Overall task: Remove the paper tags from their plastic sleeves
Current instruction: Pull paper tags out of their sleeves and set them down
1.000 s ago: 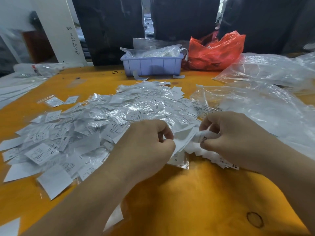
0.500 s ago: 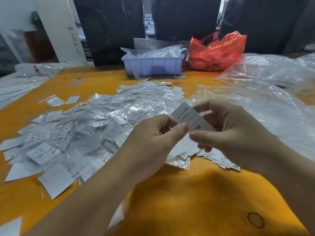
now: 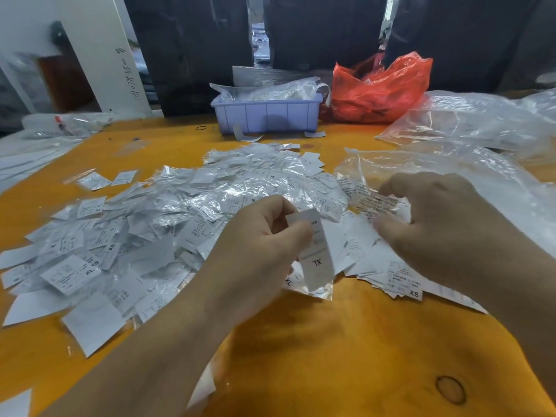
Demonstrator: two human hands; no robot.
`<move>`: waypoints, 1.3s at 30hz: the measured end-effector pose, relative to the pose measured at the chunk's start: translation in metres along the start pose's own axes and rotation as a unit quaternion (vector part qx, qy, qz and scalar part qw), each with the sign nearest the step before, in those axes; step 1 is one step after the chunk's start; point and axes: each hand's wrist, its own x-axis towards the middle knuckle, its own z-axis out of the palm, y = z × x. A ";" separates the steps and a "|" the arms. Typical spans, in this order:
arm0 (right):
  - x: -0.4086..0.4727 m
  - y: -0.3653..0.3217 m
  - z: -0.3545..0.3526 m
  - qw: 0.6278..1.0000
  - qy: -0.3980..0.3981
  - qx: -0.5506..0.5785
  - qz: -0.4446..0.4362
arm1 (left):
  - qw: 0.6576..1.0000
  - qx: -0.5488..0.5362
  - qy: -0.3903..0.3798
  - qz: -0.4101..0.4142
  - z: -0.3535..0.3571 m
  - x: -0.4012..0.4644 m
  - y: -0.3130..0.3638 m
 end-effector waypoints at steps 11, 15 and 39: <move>0.004 0.003 0.001 0.985 -0.119 -0.102 0.072 | 0.999 0.005 -0.020 0.027 0.006 -0.001 -0.001; 0.002 0.001 0.003 0.977 -0.153 -0.131 0.075 | 0.999 0.015 -0.021 0.030 0.008 -0.001 -0.002; 0.006 -0.001 0.007 0.997 0.047 0.021 -0.063 | 0.999 0.011 -0.022 0.030 0.008 -0.002 -0.003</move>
